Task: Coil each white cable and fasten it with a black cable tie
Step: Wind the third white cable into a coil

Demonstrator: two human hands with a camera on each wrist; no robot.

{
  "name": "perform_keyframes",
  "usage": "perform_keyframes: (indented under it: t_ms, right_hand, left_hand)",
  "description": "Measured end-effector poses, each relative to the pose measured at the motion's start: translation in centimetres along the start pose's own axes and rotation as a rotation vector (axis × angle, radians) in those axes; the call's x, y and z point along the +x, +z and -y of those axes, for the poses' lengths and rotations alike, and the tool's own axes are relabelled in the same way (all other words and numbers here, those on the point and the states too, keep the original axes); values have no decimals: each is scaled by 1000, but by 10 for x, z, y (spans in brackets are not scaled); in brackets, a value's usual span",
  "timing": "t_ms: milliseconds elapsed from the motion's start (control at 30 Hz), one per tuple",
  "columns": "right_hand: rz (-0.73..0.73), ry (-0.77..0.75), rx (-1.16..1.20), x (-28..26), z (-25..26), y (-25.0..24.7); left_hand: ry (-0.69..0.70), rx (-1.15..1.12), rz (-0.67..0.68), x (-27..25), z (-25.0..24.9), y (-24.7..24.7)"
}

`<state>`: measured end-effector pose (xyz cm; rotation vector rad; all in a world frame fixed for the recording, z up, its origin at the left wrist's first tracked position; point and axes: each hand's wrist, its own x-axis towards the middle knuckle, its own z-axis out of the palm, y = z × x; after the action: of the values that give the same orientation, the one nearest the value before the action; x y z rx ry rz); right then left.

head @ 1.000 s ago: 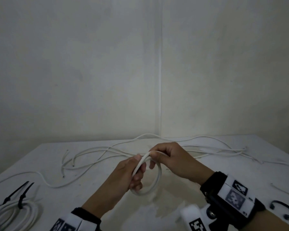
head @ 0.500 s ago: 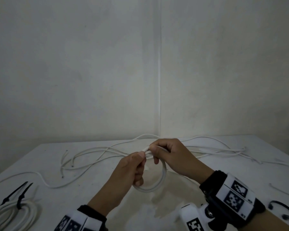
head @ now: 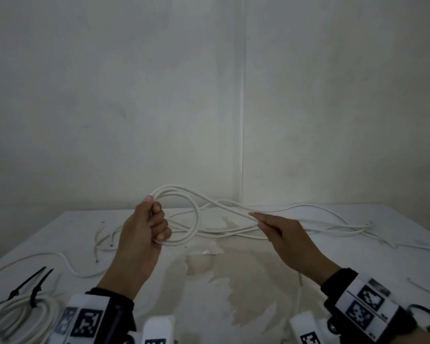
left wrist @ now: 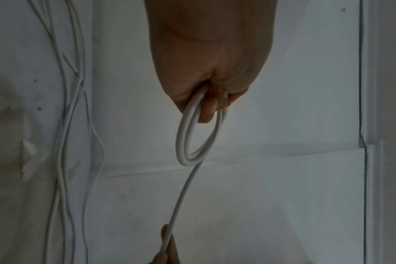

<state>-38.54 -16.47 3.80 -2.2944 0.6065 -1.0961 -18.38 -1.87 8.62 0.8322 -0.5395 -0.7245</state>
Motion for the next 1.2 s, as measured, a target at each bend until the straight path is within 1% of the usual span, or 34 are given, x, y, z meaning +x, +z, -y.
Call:
perform_keyframes:
  t_ms: [100,133,200,300,367,467,600,667,733,800,900,967,1067,1133,1200]
  right_hand:
    - [76,-84,-240,-4,-8,12]
    - [66,-123,-297,-6,-9,18]
    - [-5,-259,-408,-10,-5,26]
    - [-95,-448,-608,-15,8,38]
    - [-95,-538,-694,-18,17,46]
    - [-54,-601,-762,-26,27,54]
    - [7,-631,-780,-30,40,59]
    - [17,-645,-776,-32,47,60]
    - [-3,-676,-752,-31,54,58]
    - [-16,-706,-712,-28,62,56]
    - [-19,-762,-652,-23,67,54]
    - [-7,-785,-608,-20,65,53]
    - [-42,-739,-519,-14,61,43]
    - [-49,-706,-469,-11,61,36]
    - [-34,-663,-385,-10,62,31]
  left_hand:
    - [62,-29,-75,5,-5,-3]
    - [77,-33,-100,7,-6,-4]
    - [112,-9,-146,9,-8,-6]
    - [178,80,-185,9,-4,-4]
    - [201,121,-186,8,-1,0]
    - [205,178,-178,7,3,3]
    - [206,267,-132,1,14,7]
    - [224,402,-96,-5,22,10]
    - [258,533,-41,-11,29,12]
    - [264,609,18,-17,35,14]
    - [219,708,97,-28,43,17]
    - [171,748,172,-34,47,17]
    - [139,810,308,-40,50,16]
    - [101,835,358,-45,49,18]
    - [-18,795,396,-49,47,23]
